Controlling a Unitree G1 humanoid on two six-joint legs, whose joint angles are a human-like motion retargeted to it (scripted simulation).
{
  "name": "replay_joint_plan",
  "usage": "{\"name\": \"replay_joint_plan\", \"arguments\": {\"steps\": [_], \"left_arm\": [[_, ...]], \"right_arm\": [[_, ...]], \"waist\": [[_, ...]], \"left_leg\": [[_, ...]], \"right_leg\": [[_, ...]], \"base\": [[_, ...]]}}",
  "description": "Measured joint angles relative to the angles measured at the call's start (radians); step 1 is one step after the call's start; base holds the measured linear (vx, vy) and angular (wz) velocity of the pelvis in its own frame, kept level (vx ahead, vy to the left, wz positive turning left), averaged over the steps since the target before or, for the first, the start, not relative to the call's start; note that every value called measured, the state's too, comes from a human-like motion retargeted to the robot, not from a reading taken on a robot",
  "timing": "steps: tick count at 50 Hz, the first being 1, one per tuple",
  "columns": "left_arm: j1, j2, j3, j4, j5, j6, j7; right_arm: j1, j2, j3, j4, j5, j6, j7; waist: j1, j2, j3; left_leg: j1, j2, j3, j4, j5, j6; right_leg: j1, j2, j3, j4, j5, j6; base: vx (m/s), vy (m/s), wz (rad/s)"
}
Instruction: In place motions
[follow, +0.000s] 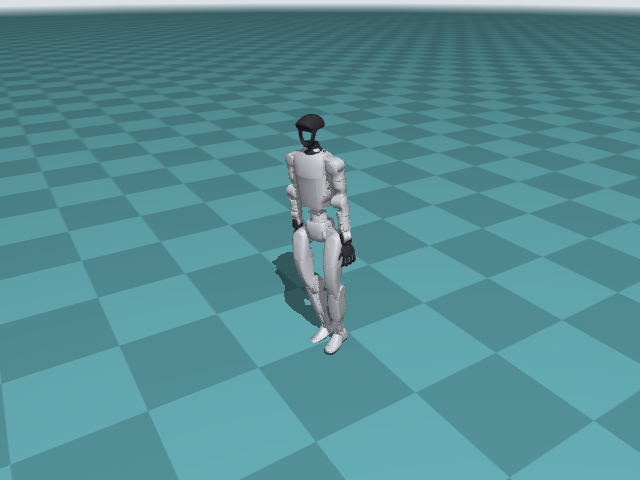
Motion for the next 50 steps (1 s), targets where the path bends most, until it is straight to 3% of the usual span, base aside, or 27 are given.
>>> {"name": "replay_joint_plan", "arguments": {"steps": [5, 9, 15, 18, 22, 27, 30, 33, 38, 44, 48, 50], "left_arm": [[-0.008, -0.003, -0.01, -0.017, -0.011, -0.016, -0.002], [-0.008, -0.01, -0.008, -0.007, -0.023, -0.014, -0.001], [0.014, -0.02, -0.003, 0.001, -0.015, -0.011, 0.009], [0.017, -0.021, -0.004, 0.007, -0.013, -0.01, 0.018], [-0.01, -0.02, -0.007, 0.029, -0.013, -0.006, 0.027], [-0.017, 0.02, -0.021, 0.051, -0.001, -0.007, 0.018], [-0.01, 0.064, -0.042, 0.052, 0.045, 0.0, 0.027], [0.012, 0.077, -0.031, 0.054, 0.08, 0.034, 0.064], [0.087, 0.044, 0.004, 0.06, 0.019, 0.024, 0.095], [0.13, -0.009, 0.042, 0.1, 0.01, 0.048, 0.108], [0.126, -0.02, 0.03, 0.1, -0.001, 0.051, 0.086], [0.125, -0.02, 0.03, 0.077, -0.008, 0.045, 0.072]], "right_arm": [[-0.002, -0.017, -0.01, 0.03, -0.011, 0.011, 0.005], [-0.01, -0.027, -0.019, 0.031, -0.028, 0.015, 0.003], [-0.016, -0.033, -0.028, 0.015, -0.051, 0.011, 0.002], [-0.03, -0.037, -0.035, 0.023, -0.06, 0.012, 0.0], [-0.065, -0.047, -0.042, 0.021, -0.071, 0.02, 0.011], [-0.073, -0.037, -0.01, -0.008, -0.057, 0.001, -0.017], [-0.069, -0.03, 0.002, -0.006, -0.04, -0.014, -0.01], [-0.073, -0.031, -0.003, -0.004, -0.077, -0.002, 0.02], [-0.095, -0.048, 0.015, 0.001, -0.104, 0.011, -0.008], [-0.096, -0.085, -0.008, 0.038, -0.02, 0.043, -0.001], [-0.084, -0.099, -0.071, 0.063, 0.075, 0.064, -0.012], [-0.081, -0.102, -0.09, 0.078, 0.124, 0.067, -0.021]], "waist": [[-0.009, -0.018, 0.004], [-0.005, -0.032, 0.01], [0.038, -0.02, 0.01], [0.073, -0.016, 0.02], [0.036, 0.011, 0.043], [-0.048, 0.043, 0.033], [-0.045, 0.047, 0.041], [0.017, 0.051, 0.047], [0.013, 0.093, 0.052], [-0.02, 0.119, 0.011], [0.009, 0.11, -0.008], [0.005, 0.108, -0.012]], "left_leg": [[-0.042, 0.01, 0.036, 0.125, 0.01, -0.004], [-0.085, -0.016, -0.023, 0.221, 0.024, 0.057], [-0.094, -0.085, -0.318, 0.153, 0.017, 0.094], [-0.08, -0.111, -0.474, 0.107, 0.063, 0.043], [-0.028, -0.024, -0.219, 0.021, 0.039, 0.084], [-0.016, 0.009, -0.113, -0.026, 0.049, 0.105], [0.017, 0.026, -0.015, -0.049, 0.036, 0.121], [0.056, 0.045, 0.15, -0.084, 0.014, 0.134], [0.099, 0.087, 0.377, -0.113, -0.036, 0.14], [0.128, 0.086, 0.598, -0.125, -0.102, 0.114], [0.154, 0.072, 0.721, -0.113, -0.133, 0.074], [0.165, 0.075, 0.758, -0.098, -0.138, 0.058]], "right_leg": [[-0.016, -0.026, 0.043, 0.001, 0.0, -0.008], [-0.03, -0.051, 0.101, 0.002, 0.008, -0.021], [-0.072, -0.041, 0.244, 0.027, 0.039, -0.038], [-0.098, -0.03, 0.342, 0.05, 0.066, -0.042], [-0.12, -0.008, 0.389, 0.067, 0.109, -0.064], [-0.171, 0.035, 0.419, 0.077, 0.129, -0.096], [-0.18, -0.022, 0.156, 0.054, 0.079, -0.225], [-0.208, -0.006, 0.166, 0.07, 0.026, -0.259], [-0.218, -0.07, -0.199, 0.082, -0.067, -0.307], [-0.136, -0.111, -0.688, 0.04, -0.135, -0.194], [-0.129, -0.107, -0.769, 0.004, -0.104, -0.142], [-0.143, -0.099, -0.748, -0.005, -0.083, -0.149]], "base": [[0.0, -0.02, -0.48], [0.0, 0.03, -0.92], [0.03, 0.09, -1.56], [0.02, 0.13, -1.95], [-0.09, 0.14, -1.19], [-0.09, 0.07, -1.51], [-0.11, -0.02, -2.43], [-0.07, -0.07, -3.32], [-0.07, -0.09, -3.26], [0.06, -0.19, -2.86], [0.14, -0.22, -2.58], [0.14, -0.34, -2.15]]}}
